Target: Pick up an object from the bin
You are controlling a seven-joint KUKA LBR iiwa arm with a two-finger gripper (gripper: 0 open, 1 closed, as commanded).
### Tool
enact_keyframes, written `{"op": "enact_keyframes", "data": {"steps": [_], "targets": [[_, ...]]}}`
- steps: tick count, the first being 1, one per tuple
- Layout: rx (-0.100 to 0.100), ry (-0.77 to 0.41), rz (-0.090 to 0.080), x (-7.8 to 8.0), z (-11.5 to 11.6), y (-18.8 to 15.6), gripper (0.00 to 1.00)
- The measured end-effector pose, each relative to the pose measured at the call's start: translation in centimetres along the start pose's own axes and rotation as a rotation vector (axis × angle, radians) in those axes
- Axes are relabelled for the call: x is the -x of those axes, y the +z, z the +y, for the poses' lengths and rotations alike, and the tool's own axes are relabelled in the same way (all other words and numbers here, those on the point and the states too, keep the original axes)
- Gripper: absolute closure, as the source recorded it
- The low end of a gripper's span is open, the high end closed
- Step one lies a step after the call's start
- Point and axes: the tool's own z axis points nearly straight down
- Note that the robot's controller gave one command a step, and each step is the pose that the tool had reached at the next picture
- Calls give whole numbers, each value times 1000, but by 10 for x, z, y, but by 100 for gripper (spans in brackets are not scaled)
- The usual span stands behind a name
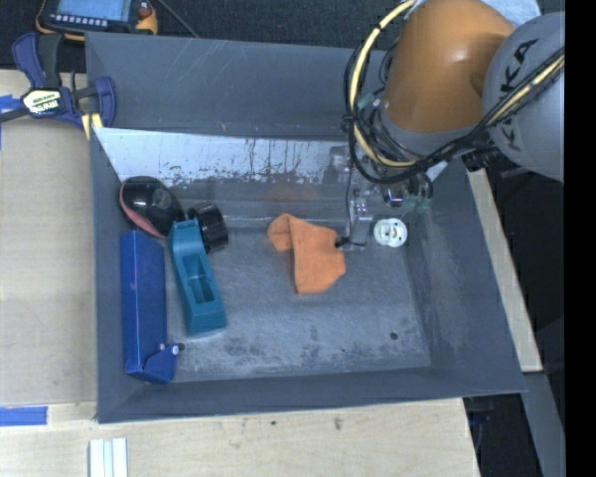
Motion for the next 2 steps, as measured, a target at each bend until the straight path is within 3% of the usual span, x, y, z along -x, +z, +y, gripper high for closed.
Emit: {"op": "enact_keyframes", "data": {"steps": [1, 2], "targets": [[0, 0, -9, 1, 0, -5, 0], [-1, -82, -11, -8, -2, 38, 0]]}}
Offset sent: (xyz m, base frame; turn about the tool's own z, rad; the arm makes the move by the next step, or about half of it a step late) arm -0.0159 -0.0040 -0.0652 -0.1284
